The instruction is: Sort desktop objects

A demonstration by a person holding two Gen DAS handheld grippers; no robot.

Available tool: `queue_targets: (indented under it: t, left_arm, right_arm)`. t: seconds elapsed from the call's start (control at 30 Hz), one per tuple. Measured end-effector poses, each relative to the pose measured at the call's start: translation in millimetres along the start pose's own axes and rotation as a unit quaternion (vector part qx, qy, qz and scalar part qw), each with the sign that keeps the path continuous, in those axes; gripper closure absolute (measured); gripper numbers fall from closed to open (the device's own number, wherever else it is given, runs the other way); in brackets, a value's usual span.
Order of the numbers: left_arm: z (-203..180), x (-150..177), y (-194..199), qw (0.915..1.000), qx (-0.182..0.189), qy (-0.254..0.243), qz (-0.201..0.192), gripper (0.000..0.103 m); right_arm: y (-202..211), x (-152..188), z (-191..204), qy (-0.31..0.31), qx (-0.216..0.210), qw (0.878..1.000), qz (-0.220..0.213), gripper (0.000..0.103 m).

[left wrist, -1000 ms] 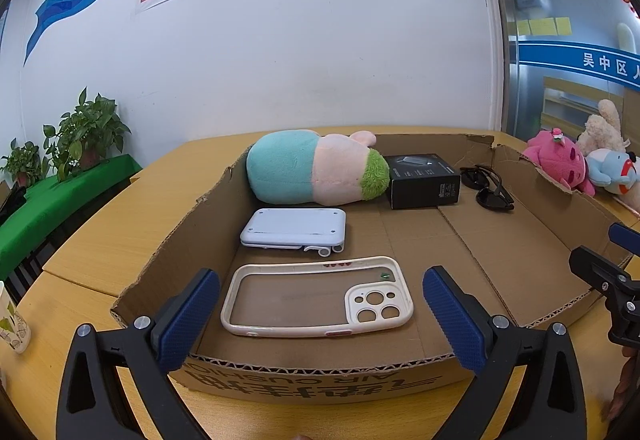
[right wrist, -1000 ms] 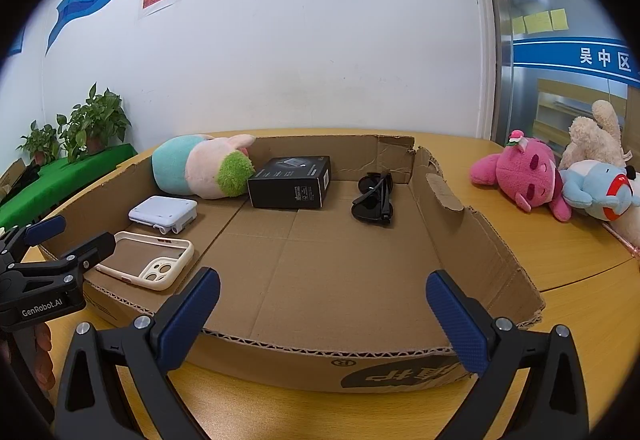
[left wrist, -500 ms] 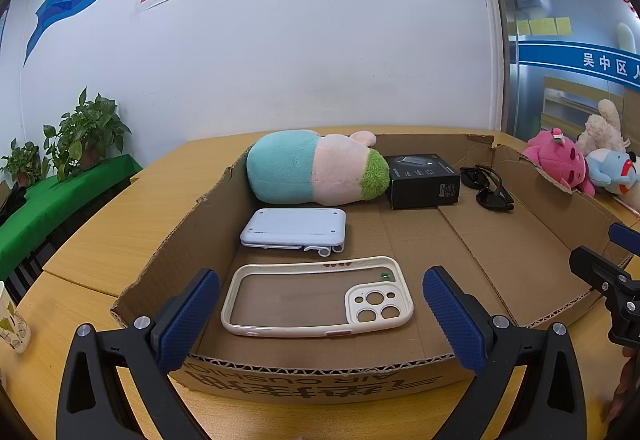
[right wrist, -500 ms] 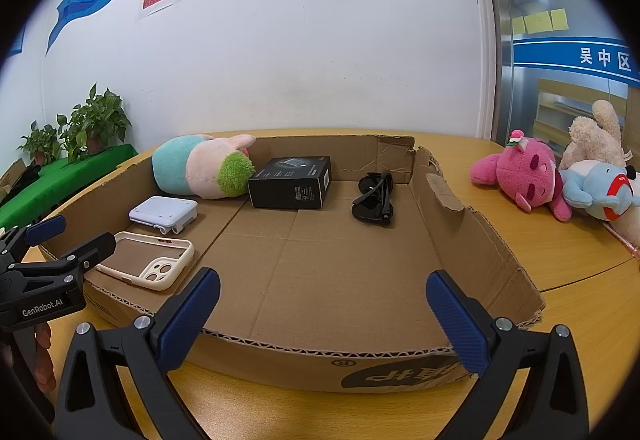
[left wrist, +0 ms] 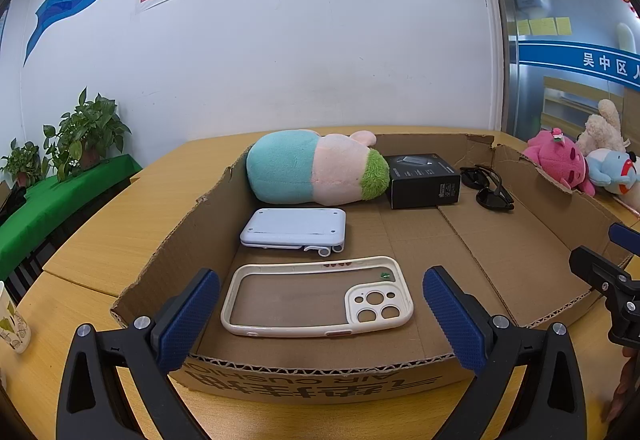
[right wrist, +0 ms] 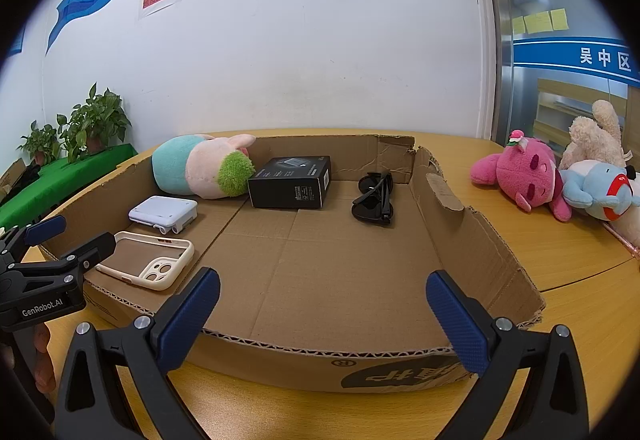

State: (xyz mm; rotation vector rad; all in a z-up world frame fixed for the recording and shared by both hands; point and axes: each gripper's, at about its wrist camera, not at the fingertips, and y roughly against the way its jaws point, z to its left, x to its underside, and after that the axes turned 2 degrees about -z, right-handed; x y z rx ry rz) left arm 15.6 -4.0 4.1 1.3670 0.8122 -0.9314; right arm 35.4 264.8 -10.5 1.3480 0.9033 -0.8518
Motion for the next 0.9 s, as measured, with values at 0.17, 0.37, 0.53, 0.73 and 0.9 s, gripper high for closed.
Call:
queue_targets:
  t: [0.17,0.37,0.53,0.73,0.9]
  left_arm:
    - [0.2,-0.2,0.0,1.0000,0.000,0.000,0.000,0.000]
    - [0.7,-0.2,-0.6,1.0000,0.001,0.000,0.000,0.000]
    - [0.5,-0.2,-0.5,1.0000,0.000,0.000,0.000,0.000]
    - [0.4,-0.2,-0.5,1.0000,0.000,0.000,0.000,0.000]
    - [0.1,0.0,-0.6,1.0000,0.000,0.000,0.001,0.000]
  right_arm:
    - [0.0,0.0,0.1,0.000,0.000,1.000,0.000,0.000]
    - [-1.7,0.1,-0.1,0.000,-0.001,1.000,0.001,0.000]
    - [-1.8,-0.1,-0.4,-0.001,-0.001,1.000,0.001,0.000]
    - [-1.5,-0.2,-0.2,-0.001,-0.001,1.000,0.001,0.000]
    - [-1.6,-0.2,-0.2,-0.001,-0.001,1.000,0.001,0.000]
